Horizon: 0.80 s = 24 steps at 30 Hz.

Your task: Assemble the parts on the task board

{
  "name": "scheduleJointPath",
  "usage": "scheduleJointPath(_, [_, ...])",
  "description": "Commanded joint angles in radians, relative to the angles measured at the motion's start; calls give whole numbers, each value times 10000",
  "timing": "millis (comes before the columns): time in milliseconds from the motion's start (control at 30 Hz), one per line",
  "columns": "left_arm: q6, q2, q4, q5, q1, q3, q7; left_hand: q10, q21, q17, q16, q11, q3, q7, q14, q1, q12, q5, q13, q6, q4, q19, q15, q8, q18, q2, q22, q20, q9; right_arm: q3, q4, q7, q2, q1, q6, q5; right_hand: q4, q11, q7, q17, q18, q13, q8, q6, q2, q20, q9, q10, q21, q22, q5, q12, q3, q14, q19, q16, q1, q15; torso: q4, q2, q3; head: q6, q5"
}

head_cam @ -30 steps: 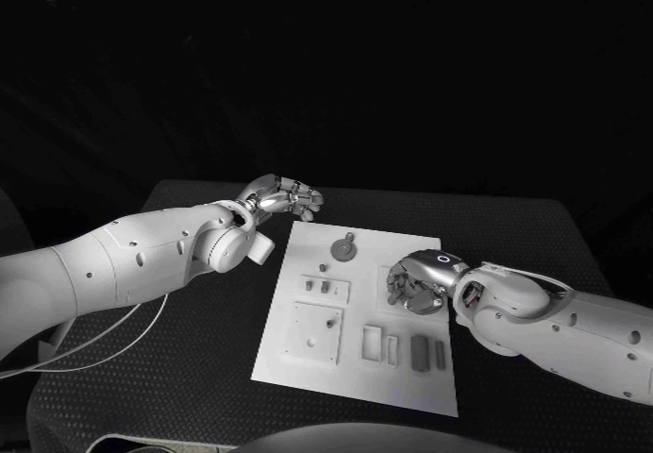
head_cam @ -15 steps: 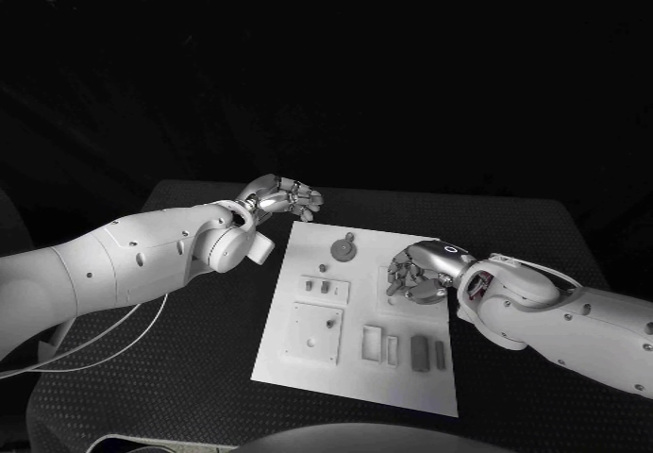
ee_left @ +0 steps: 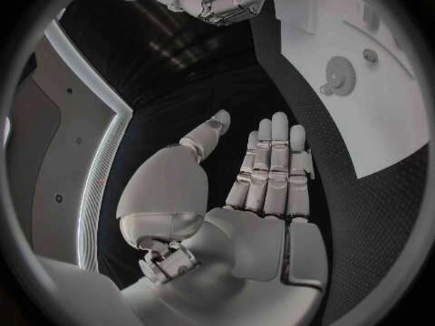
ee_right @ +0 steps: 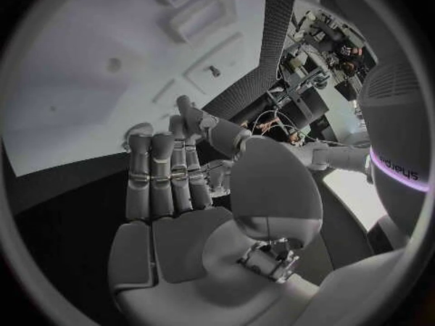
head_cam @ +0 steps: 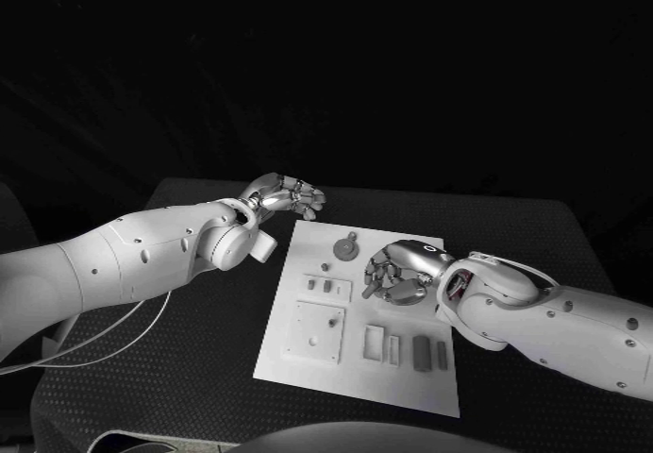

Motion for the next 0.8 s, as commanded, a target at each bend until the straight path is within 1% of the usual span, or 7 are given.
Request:
scheduleJointPath(33, [97, 37, -10, 51, 14, 9, 65, 11, -62, 13, -68, 73, -5, -4, 33, -6, -62, -7, 10, -63, 66, 44, 0, 34, 130, 72, 14, 20, -15, 3, 59, -174, 322, -3, 220, -538, -73, 11, 11, -6, 386, 8, 35, 43, 44, 3, 216, 15, 49, 163, 26, 58, -21, 58, 39, 17, -61, -24, 0, 0, -5, -26, 67])
scheduleJointPath(200, [118, 86, -23, 51, 14, 9, 62, 12, -64, 18, -72, 73, -6, -4, 33, -4, -63, -8, 12, -63, 65, 44, 0, 36, 130, 69, 17, 21, -15, -61, 26, -316, 858, -15, 212, -1034, -83, 12, 12, -8, 386, 12, 32, 39, 53, 0, 223, 12, 50, 162, 28, 58, -24, 61, 43, 16, -64, -24, 24, 0, -11, -65, 122])
scheduleJointPath(300, [107, 97, -13, 51, 14, 9, 63, 14, -66, 21, -75, 73, -6, -5, 33, -4, -63, -8, 13, -62, 67, 44, 1, 38, 130, 71, 18, 21, -15, -147, -20, -377, 1168, -93, 231, -1351, -92, 11, 13, -10, 386, 17, 30, 35, 64, -3, 228, 9, 53, 160, 30, 58, -25, 67, 49, 16, -64, -25, 37, 0, -28, -28, 78])
scheduleJointPath(400, [111, 131, -17, 51, 15, 10, 57, 14, -67, 25, -78, 73, -6, -5, 33, -4, -64, -8, 15, -61, 68, 44, 1, 39, 129, 72, 20, 22, -15, -308, -30, -434, 1403, -145, 272, -1515, -99, 11, 14, -12, 386, 20, 29, 32, 69, -6, 233, 7, 54, 159, 31, 58, -27, 72, 55, 16, -65, -25, 34, -11, -42, -29, 121])
scheduleJointPath(500, [174, 157, 16, 51, 15, 10, 22, 15, -69, 29, -80, 73, -6, -5, 34, -4, -64, -8, 16, -62, 70, 44, 1, 40, 129, 73, 21, 22, -15, -420, -38, -481, 1605, -227, 278, -1761, -107, 12, 16, -14, 386, 24, 26, 27, 68, -9, 237, 4, 55, 158, 33, 58, -30, 77, 60, 15, -67, -25, 26, -14, -31, -36, 145])
scheduleJointPath(567, [200, 169, 21, 51, 15, 10, -1, 14, -70, 32, -84, 73, -6, -5, 33, -1, -66, -8, 17, -62, 67, 44, 2, 41, 130, 71, 23, 22, -15, -432, -41, -520, 1709, -319, 216, -1935, -111, 11, 16, -16, 386, 26, 25, 25, 70, -11, 240, 3, 56, 157, 33, 58, -29, 81, 64, 14, -65, -26, 28, -1, -17, -2, 170])
scheduleJointPath(800, [183, 195, -11, 51, 15, 10, -1, 10, -77, 41, -96, 74, -10, -4, 27, -4, -71, -10, 19, -66, 69, 40, 5, 42, 128, 63, 27, 24, -16, -463, -119, -614, 2058, -432, 383, -2271, -124, 10, 17, -22, 386, 34, 20, 19, 81, -20, 250, -2, 59, 153, 34, 58, -25, 97, 81, 13, -58, -28, 23, 9, 11, -42, 315])
